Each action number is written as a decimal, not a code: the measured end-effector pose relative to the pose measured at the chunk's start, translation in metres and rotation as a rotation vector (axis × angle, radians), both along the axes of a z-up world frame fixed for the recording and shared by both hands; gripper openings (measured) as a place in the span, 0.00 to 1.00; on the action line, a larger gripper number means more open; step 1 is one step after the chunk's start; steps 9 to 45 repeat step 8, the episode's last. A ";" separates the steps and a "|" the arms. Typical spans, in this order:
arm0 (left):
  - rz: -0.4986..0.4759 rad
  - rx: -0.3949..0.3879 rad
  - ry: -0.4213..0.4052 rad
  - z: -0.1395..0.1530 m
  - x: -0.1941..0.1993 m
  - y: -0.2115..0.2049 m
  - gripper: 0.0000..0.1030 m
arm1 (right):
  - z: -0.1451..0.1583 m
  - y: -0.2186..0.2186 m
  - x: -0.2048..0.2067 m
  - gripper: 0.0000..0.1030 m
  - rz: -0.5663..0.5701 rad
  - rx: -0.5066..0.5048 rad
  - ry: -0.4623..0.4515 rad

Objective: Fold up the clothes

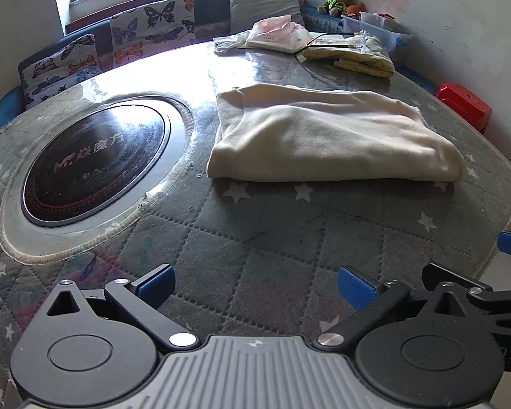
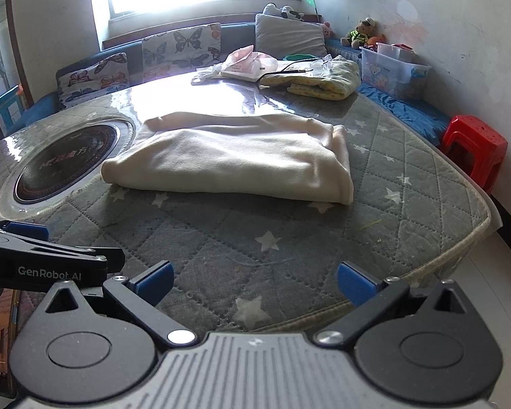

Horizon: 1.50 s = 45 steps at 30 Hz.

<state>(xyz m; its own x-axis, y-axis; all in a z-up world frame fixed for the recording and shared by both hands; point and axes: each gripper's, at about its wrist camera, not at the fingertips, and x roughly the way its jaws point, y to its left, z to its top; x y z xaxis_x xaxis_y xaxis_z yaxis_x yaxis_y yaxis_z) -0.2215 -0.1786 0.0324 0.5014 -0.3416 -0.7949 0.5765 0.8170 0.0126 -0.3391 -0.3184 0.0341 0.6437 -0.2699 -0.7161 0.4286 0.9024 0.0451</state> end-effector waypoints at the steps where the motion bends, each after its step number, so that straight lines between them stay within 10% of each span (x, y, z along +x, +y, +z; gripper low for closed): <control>1: 0.000 0.000 -0.002 0.000 0.000 0.000 1.00 | 0.000 0.000 0.000 1.00 0.001 -0.001 0.000; 45: 0.010 -0.004 -0.005 0.003 0.002 0.002 1.00 | 0.003 0.000 0.003 1.00 0.013 -0.011 -0.011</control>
